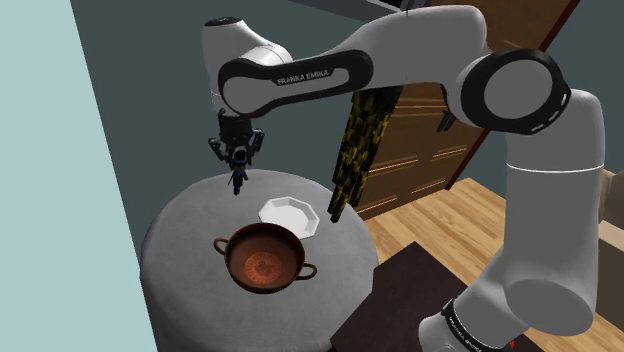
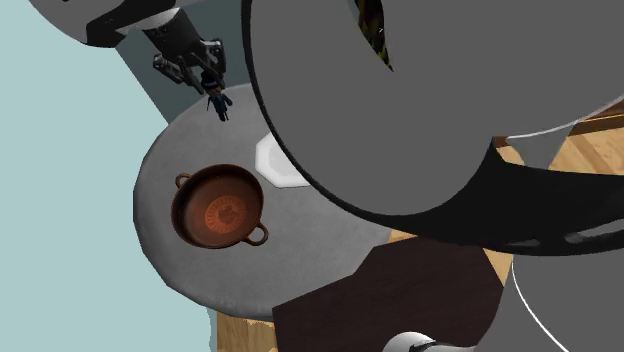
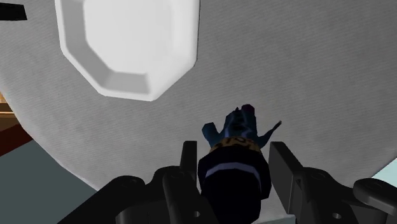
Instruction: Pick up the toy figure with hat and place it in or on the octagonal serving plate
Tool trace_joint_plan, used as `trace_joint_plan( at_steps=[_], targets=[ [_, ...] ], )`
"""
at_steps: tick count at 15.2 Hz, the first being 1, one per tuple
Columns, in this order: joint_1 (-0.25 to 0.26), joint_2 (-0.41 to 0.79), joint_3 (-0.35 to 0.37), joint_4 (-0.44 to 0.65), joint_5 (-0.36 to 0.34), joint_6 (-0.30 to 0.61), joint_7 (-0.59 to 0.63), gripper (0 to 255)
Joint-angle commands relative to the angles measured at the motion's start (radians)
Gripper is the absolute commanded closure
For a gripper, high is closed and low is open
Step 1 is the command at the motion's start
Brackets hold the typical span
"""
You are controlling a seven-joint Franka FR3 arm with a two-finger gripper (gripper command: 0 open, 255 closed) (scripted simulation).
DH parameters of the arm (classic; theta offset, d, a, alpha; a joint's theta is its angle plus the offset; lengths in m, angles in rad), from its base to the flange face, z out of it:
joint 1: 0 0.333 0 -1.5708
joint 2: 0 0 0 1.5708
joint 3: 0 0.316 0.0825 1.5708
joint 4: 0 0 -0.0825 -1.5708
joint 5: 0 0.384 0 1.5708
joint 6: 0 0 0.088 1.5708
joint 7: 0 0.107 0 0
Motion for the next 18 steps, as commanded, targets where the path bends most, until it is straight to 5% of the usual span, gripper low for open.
trace_joint_plan(
  at_steps=[1,13,18],
  targets=[
    [-0.032,-0.064,0.005,-0.083,0.016,0.025,-0.015,255],
    [-0.227,-0.537,-0.021,-0.602,0.182,0.157,-0.246,255],
    [-0.224,-0.508,-0.024,-0.639,0.163,0.218,-0.224,255]
  ],
)
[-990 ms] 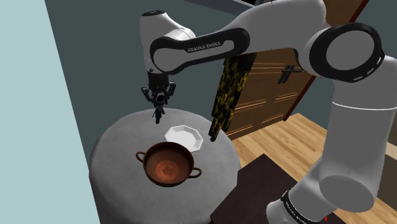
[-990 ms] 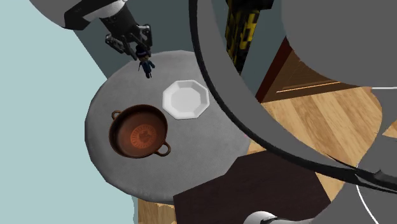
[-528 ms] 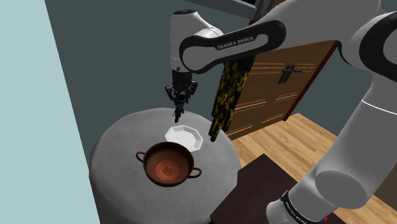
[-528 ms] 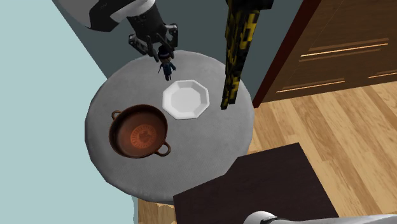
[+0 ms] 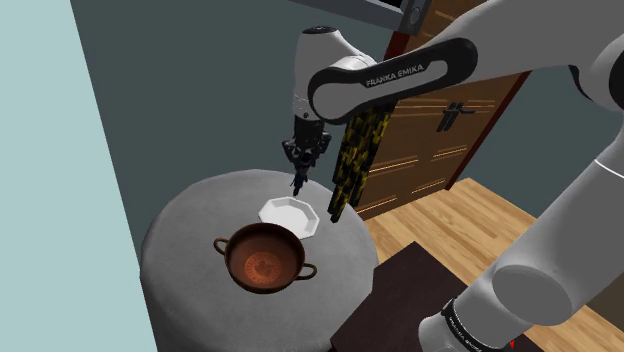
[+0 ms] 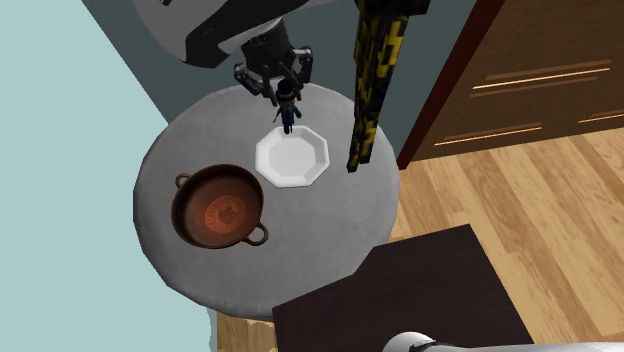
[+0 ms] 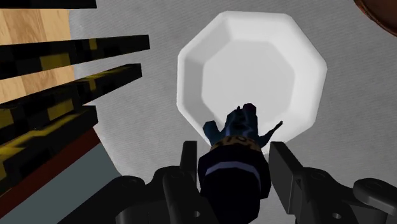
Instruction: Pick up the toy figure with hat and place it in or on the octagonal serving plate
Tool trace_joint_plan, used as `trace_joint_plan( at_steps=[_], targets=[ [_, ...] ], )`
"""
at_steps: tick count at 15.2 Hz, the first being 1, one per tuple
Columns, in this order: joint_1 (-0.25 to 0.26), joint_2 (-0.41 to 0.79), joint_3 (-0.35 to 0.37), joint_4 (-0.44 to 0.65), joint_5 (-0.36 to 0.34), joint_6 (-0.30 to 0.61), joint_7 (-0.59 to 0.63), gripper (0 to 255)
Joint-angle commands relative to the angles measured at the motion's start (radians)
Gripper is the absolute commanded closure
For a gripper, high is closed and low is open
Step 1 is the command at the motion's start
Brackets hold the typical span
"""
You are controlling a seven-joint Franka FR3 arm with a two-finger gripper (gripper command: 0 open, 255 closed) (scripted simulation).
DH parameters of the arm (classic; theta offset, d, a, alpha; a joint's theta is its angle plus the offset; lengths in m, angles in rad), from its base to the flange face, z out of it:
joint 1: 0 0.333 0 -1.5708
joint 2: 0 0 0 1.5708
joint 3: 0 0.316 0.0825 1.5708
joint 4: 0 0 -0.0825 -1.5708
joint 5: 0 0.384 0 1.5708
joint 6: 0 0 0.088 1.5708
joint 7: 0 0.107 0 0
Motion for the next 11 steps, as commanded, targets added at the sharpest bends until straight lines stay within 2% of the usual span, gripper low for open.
trace_joint_plan(
  at_steps=[1,11],
  targets=[
    [0.000,0.010,0.000,-0.015,-0.008,0.024,0.008,255],
    [0.002,0.086,-0.006,-0.070,-0.064,0.142,0.064,255]
  ],
)
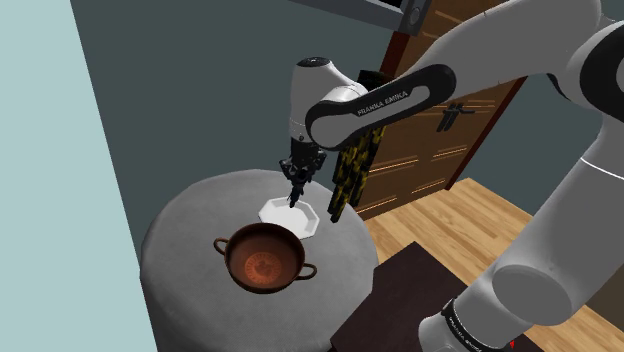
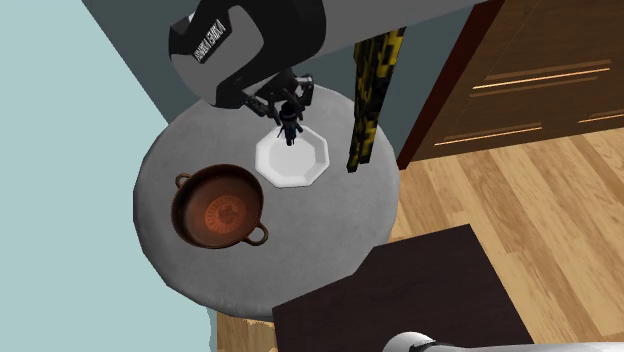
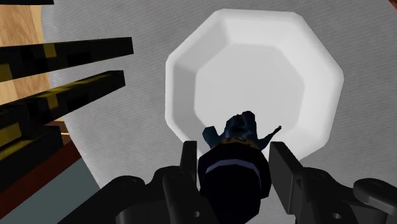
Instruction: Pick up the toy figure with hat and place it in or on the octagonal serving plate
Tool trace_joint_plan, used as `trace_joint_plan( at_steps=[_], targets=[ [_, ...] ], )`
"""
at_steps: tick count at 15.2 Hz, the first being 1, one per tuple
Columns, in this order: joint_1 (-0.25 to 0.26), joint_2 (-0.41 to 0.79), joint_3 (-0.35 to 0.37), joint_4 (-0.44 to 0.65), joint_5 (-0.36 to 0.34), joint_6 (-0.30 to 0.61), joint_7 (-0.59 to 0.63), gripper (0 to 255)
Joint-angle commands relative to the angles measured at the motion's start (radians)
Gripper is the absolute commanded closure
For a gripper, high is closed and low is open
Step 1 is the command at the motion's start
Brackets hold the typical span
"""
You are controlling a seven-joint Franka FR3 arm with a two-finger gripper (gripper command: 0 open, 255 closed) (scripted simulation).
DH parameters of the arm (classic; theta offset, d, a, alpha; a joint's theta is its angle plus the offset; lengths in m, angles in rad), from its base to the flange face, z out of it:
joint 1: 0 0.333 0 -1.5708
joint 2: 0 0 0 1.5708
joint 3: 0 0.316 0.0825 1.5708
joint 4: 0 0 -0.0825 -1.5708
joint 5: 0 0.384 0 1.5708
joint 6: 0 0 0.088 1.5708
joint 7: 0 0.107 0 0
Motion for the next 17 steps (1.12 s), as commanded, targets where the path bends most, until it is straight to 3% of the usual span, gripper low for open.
trace_joint_plan(
  at_steps=[1,7,14,15,17],
  targets=[
    [0.002,0.020,-0.001,-0.005,-0.014,0.023,0.015,255],
    [0.006,0.070,-0.010,-0.024,-0.054,0.083,0.051,255],
    [0.006,0.070,-0.010,-0.024,-0.054,0.083,0.051,255],
    [0.006,0.071,-0.010,-0.024,-0.054,0.083,0.051,0],
    [0.006,0.071,-0.010,-0.024,-0.054,0.083,0.051,0]
  ],
)
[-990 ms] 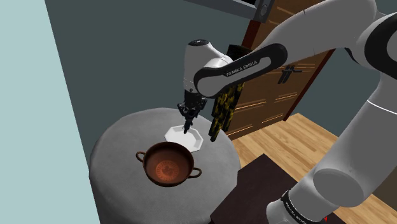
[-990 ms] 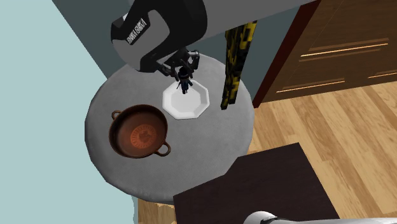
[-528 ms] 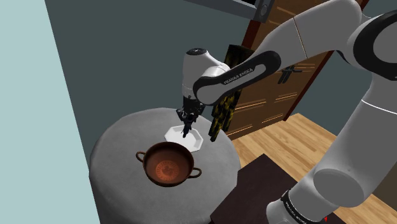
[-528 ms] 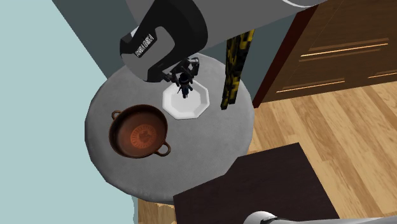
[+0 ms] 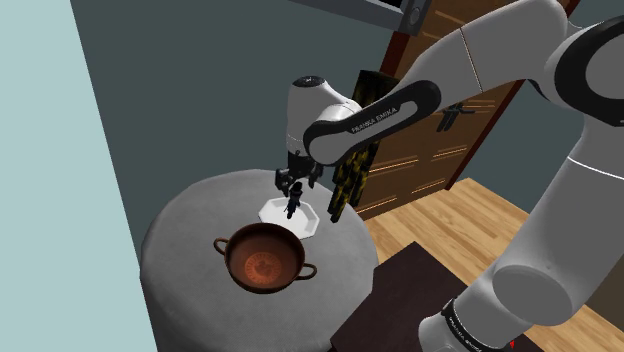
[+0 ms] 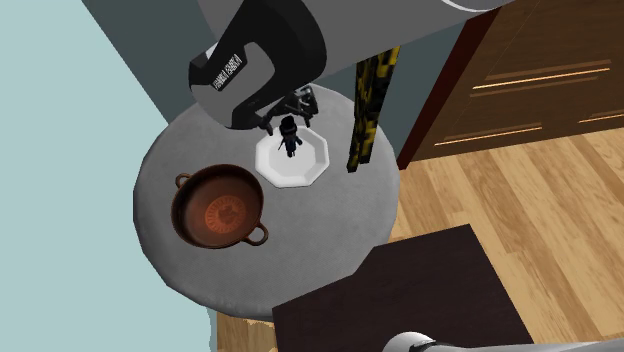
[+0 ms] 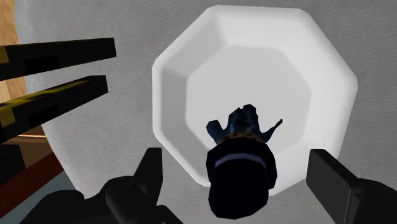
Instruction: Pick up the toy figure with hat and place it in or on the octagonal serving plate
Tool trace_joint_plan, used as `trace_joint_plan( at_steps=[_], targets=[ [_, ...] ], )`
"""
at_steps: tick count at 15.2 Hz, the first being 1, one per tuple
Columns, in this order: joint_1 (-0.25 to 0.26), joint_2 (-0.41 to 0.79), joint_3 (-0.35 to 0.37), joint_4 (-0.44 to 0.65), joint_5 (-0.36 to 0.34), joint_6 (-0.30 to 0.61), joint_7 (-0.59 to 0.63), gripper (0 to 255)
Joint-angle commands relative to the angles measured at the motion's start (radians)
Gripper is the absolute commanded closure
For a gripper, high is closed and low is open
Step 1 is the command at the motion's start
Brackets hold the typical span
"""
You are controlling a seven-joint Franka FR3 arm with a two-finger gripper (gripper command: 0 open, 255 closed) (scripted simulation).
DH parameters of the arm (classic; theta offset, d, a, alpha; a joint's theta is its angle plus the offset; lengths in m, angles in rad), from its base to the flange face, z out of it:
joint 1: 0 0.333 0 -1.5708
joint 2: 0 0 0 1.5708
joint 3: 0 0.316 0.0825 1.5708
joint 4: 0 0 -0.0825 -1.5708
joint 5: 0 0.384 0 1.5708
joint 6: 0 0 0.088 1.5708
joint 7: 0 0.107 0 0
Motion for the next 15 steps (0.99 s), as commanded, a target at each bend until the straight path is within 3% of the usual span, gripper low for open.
trace_joint_plan(
  at_steps=[1,3,7,15],
  targets=[
    [0.000,0.000,0.000,0.000,0.000,0.000,0.000,0],
    [0.000,0.000,0.000,0.000,0.000,0.000,0.000,0],
    [0.004,-0.078,0.021,0.042,0.064,-0.110,-0.041,0],
    [0.004,-0.078,0.020,0.042,0.064,-0.110,-0.042,0]
  ],
)
